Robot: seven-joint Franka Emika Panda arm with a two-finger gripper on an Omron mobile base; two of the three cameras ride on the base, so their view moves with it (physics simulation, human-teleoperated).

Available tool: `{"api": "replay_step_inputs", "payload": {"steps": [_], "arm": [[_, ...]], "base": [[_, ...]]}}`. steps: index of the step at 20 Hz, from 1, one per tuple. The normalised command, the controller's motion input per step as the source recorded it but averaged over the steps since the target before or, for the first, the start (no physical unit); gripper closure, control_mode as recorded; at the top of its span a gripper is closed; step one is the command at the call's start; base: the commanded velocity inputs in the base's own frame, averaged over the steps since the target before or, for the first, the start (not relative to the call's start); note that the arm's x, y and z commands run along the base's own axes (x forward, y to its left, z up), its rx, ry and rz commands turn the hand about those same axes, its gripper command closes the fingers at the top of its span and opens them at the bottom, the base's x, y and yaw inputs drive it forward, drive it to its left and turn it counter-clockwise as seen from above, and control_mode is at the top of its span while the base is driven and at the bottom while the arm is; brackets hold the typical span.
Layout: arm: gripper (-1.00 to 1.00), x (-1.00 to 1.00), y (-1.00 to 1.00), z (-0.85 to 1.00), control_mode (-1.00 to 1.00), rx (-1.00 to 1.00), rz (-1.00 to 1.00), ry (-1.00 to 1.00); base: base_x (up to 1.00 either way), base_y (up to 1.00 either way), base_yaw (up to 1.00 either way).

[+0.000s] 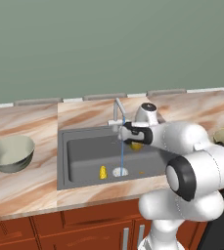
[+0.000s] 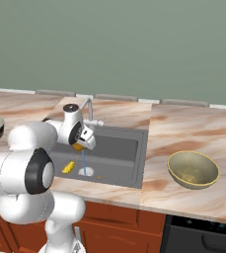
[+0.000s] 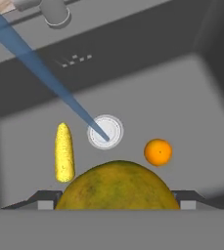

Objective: Pick the oranges from the sink and place them in one bowl. Place the corn in the other bowl. Then turn off the sink faucet.

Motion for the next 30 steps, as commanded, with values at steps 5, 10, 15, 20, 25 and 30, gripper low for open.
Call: {"api": "replay_step_inputs", "payload": {"steps": [5,10,15,20,25,30], "arm": [[1.0,-0.35,-0.14,0.49,-1.0,0.0,0.0,-0.06],[1.0,-0.28,-0.19,0.42,-1.0,0.0,0.0,-0.05],[1.0,-0.15,-0.2,0.44,-1.0,0.0,0.0,0.0],[1.0,-0.11,-0.34,0.51,-1.0,0.0,0.0,0.02],[1.0,-0.17,-0.38,0.45,-1.0,0.0,-0.01,0.02],[1.0,-0.21,-0.39,0.32,-1.0,0.0,-0.03,0.0]], "base": [[0.0,0.0,0.0],[0.0,0.0,0.0],[0.0,0.0,0.0],[0.0,0.0,0.0],[0.0,0.0,0.0],[0.0,0.0,0.0]]}}
